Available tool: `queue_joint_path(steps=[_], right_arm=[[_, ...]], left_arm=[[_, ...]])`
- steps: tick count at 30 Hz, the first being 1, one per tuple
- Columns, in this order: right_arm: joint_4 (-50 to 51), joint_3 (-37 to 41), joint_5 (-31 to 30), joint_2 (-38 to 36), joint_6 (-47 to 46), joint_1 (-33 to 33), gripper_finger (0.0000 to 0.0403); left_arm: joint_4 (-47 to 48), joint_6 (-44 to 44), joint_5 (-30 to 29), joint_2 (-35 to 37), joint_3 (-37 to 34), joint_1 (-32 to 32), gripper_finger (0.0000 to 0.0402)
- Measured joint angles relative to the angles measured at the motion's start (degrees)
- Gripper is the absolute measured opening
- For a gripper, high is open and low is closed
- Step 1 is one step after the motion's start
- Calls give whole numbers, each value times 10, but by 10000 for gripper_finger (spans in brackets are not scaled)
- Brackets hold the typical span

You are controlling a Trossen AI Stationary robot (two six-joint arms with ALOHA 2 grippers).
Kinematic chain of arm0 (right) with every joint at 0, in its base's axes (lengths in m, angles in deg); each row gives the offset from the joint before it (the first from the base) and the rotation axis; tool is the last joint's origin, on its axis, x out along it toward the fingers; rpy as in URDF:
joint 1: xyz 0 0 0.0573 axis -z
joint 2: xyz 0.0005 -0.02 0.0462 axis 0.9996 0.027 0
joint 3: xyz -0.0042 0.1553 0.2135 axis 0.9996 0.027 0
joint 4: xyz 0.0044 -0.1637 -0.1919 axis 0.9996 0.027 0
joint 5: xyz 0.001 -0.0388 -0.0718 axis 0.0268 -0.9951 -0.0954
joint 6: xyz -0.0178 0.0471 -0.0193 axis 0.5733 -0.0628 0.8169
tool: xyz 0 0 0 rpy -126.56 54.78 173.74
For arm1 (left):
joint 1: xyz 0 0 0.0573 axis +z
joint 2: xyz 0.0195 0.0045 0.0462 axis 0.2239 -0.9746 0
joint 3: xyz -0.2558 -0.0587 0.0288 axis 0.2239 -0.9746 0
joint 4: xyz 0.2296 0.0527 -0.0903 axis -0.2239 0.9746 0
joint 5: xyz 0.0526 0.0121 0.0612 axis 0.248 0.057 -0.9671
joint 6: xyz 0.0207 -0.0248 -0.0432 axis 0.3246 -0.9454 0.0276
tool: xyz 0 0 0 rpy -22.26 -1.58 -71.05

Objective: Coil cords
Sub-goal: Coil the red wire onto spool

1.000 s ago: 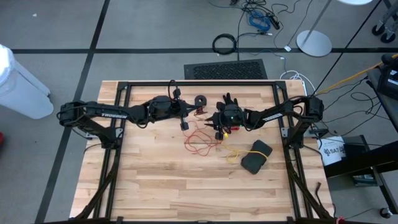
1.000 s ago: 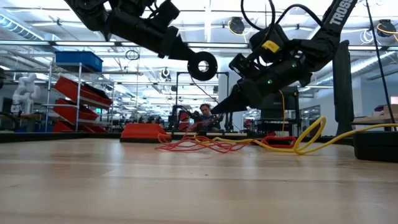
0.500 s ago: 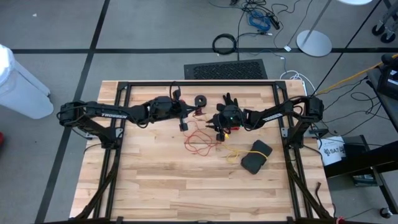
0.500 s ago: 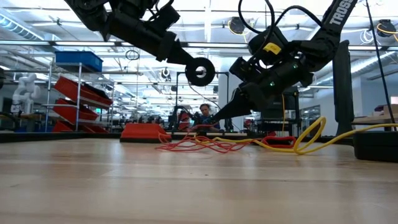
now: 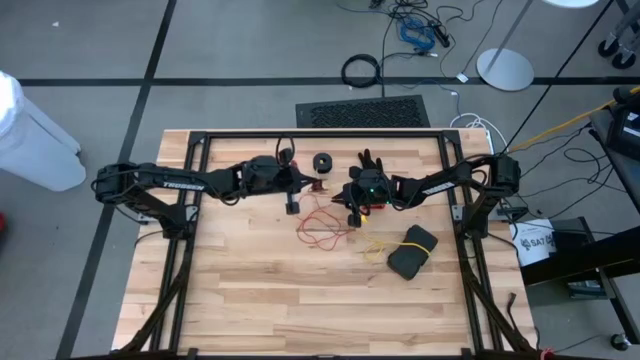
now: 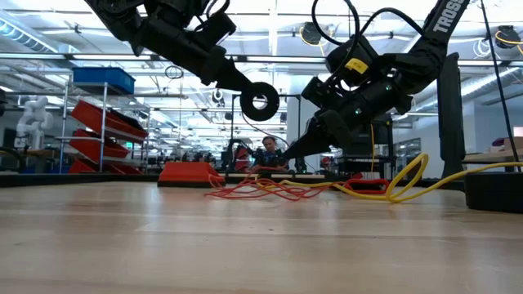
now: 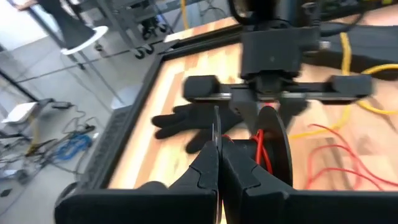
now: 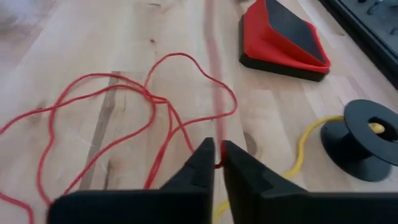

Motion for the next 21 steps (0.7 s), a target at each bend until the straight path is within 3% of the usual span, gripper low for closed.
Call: queue_joint_path(steps=[3,21], right_arm=[[2,0,-11,0,2,0,5],[-4,0,-26,0,-16,0,1]], left_arm=[[18,1,17,0,0,0,0],[114,39,50,0,0,0,0]])
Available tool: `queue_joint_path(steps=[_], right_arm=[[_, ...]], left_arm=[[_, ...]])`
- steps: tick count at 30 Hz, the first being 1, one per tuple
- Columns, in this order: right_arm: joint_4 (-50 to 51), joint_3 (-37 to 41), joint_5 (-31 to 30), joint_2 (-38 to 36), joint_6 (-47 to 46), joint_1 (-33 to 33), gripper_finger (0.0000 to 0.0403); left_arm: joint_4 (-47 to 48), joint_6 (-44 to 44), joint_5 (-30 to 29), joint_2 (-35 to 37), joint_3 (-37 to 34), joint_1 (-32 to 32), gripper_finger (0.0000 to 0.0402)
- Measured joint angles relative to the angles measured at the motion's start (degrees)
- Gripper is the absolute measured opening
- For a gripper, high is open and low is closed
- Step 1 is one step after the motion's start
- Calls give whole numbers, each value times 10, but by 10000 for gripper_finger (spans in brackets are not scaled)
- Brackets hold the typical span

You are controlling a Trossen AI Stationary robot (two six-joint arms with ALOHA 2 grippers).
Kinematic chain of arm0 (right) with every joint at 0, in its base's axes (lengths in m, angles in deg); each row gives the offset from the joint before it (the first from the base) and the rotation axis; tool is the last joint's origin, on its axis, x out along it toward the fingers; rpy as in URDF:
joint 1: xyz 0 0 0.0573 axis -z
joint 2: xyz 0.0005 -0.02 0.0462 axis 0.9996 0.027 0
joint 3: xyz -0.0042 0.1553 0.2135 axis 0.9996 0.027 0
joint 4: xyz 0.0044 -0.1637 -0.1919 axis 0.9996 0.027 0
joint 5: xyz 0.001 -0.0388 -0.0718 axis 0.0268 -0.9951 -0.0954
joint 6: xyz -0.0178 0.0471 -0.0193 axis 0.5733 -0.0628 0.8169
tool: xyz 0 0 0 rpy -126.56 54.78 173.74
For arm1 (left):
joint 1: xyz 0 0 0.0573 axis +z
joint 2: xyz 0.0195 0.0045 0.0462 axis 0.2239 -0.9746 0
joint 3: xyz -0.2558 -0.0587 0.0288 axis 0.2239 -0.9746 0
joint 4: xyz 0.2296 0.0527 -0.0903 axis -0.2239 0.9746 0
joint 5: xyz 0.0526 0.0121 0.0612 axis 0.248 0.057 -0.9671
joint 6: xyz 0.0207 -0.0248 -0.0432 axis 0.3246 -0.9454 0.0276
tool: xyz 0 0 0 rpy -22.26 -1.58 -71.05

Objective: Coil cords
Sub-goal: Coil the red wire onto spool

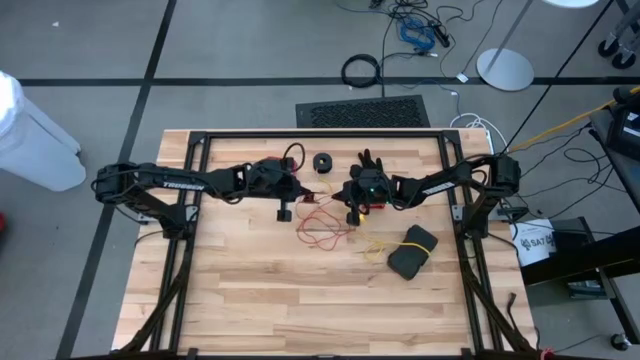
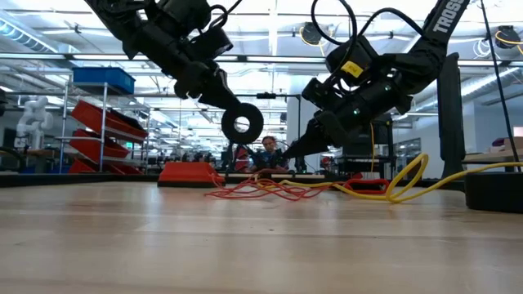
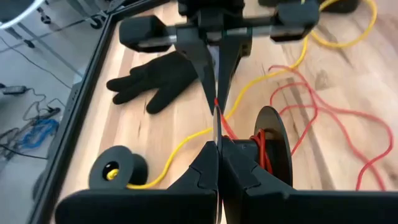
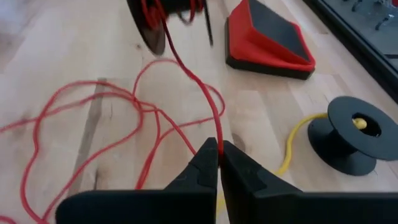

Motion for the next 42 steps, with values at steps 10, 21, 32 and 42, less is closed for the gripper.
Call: queue_joint_path(steps=[10,21,32,42], right_arm=[[-57,0,16,0,-45,-1,0],[-122,0,17,0,-80,-4,0],[-209,-1,-96,0,-55,-23,0],[-223,-10,-148,0,-17,-45,0]], left_arm=[[0,39,-99,-17,0,0,0],[-139,53,-153,-85,0,-1,0],[-330,52,-259,-139,6,-13,0],[-393,32,-285,-198,42,-35,0]])
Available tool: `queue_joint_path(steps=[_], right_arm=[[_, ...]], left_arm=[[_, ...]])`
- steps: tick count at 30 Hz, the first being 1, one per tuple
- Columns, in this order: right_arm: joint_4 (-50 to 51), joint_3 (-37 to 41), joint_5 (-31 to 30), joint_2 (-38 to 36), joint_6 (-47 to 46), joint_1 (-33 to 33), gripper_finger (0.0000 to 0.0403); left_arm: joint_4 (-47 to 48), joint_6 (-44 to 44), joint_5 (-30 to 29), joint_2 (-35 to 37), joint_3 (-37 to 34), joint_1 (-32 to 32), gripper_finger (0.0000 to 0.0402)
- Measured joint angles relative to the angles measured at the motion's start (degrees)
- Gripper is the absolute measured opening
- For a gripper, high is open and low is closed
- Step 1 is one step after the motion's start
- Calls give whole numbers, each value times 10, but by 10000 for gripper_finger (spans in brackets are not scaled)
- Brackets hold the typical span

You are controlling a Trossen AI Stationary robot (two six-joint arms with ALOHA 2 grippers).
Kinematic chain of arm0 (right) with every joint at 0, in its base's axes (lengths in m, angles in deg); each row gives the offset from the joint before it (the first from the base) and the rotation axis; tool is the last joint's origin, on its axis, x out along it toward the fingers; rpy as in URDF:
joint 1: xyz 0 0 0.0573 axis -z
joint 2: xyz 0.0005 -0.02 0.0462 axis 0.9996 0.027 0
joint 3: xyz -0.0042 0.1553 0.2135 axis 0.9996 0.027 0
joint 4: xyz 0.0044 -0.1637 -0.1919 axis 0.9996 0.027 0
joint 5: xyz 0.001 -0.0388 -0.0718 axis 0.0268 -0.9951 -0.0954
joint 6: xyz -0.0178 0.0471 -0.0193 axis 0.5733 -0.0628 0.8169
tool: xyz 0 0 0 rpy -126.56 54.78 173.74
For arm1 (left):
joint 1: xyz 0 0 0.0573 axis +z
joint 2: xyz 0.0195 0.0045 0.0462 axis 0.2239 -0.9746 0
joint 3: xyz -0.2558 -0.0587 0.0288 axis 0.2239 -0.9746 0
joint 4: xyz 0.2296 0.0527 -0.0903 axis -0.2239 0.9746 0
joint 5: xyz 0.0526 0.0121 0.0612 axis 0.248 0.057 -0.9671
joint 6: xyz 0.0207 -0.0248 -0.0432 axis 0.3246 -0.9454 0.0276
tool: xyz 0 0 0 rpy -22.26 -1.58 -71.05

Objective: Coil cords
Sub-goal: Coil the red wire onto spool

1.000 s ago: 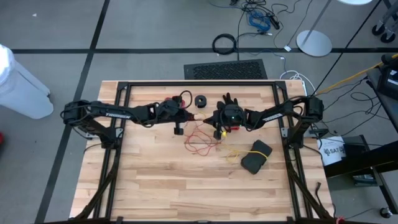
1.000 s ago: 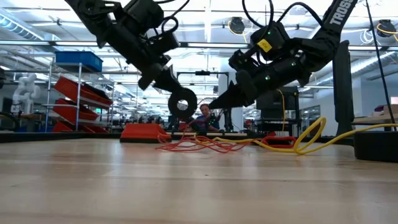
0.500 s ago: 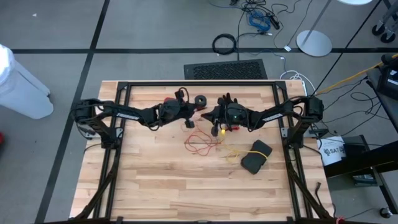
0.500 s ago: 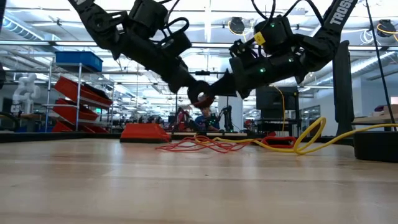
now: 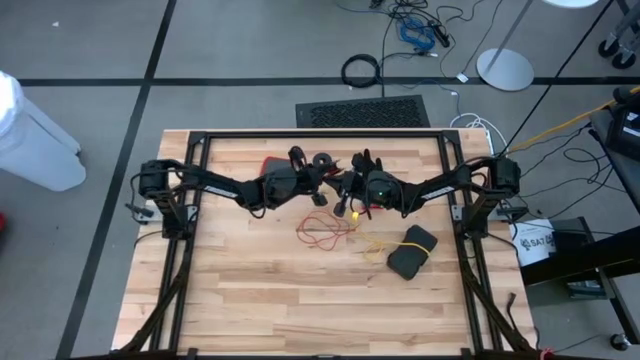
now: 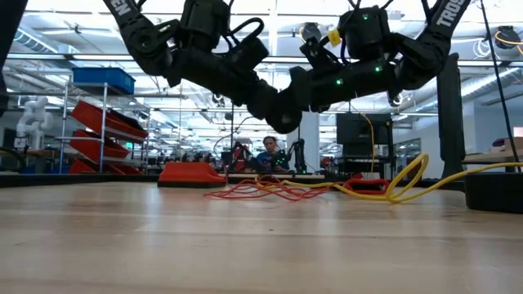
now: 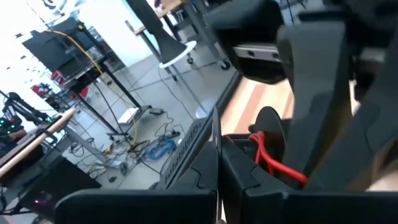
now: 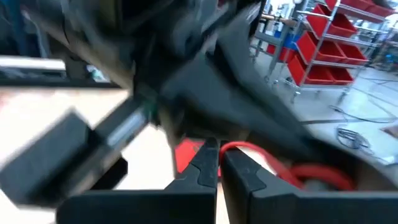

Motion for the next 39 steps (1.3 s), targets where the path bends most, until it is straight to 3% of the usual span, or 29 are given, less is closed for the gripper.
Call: queue_joint_path(steps=[15,25,39], right_arm=[[2,0,-120,0,84,-23,0],[-2,0,-100,0,100,-23,28],[-6,11,-84,0,117,-23,32]], left_arm=[[-86,-105,0,2,2,15,0],[-104,-165,80,14,3,37,0],[-37,-158,109,74,3,37,0]])
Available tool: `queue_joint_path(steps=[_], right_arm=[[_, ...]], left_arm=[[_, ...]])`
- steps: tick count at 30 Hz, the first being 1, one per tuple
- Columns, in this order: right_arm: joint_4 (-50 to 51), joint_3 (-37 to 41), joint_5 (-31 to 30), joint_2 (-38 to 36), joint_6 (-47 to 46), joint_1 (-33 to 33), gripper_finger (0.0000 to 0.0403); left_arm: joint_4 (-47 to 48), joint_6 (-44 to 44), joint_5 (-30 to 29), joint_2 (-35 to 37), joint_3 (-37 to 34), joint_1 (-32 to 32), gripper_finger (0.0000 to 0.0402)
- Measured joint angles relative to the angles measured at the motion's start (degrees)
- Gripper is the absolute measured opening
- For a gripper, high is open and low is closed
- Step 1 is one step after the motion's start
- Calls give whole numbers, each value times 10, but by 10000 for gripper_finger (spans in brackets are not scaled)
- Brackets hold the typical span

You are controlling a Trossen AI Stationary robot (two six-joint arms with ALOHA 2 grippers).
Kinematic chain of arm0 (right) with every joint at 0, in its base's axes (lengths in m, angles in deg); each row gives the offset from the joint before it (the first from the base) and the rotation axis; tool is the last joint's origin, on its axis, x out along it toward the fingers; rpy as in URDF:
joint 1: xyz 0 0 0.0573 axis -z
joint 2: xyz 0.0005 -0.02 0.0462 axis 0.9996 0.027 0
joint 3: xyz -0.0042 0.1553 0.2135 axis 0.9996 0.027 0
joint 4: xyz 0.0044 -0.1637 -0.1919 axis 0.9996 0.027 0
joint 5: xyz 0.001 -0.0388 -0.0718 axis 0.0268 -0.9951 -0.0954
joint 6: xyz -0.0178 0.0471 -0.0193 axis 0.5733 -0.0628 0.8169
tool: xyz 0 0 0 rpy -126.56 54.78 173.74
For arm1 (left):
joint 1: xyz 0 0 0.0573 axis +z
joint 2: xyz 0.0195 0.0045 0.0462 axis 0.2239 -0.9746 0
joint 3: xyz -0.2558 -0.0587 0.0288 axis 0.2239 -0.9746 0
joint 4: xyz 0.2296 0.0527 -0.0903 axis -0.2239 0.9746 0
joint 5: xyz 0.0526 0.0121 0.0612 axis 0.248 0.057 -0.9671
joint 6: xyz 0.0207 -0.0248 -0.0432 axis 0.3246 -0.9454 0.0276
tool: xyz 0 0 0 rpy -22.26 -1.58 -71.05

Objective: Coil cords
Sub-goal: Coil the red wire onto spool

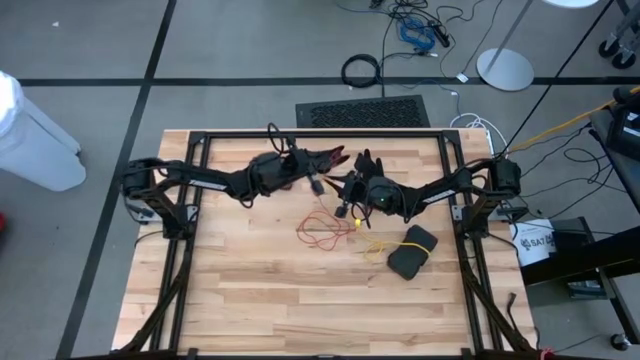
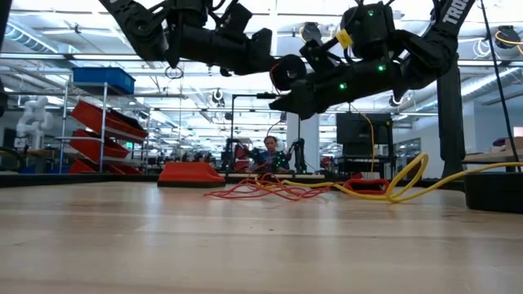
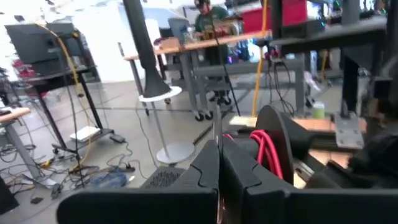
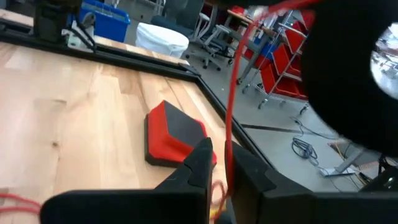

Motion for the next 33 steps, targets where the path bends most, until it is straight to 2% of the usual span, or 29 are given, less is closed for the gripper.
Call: queue_joint_path(steps=[5,13,25,33], right_arm=[[-2,12,1,0,0,0,32],[-1,13,59,0,-1,0,32],[7,13,86,0,-2,3,30],[21,13,84,0,-18,20,2]], left_arm=[[46,9,26,27,0,0,0],[100,13,57,56,0,0,0],[107,14,70,62,0,0,0],[108,14,73,62,0,0,0]])
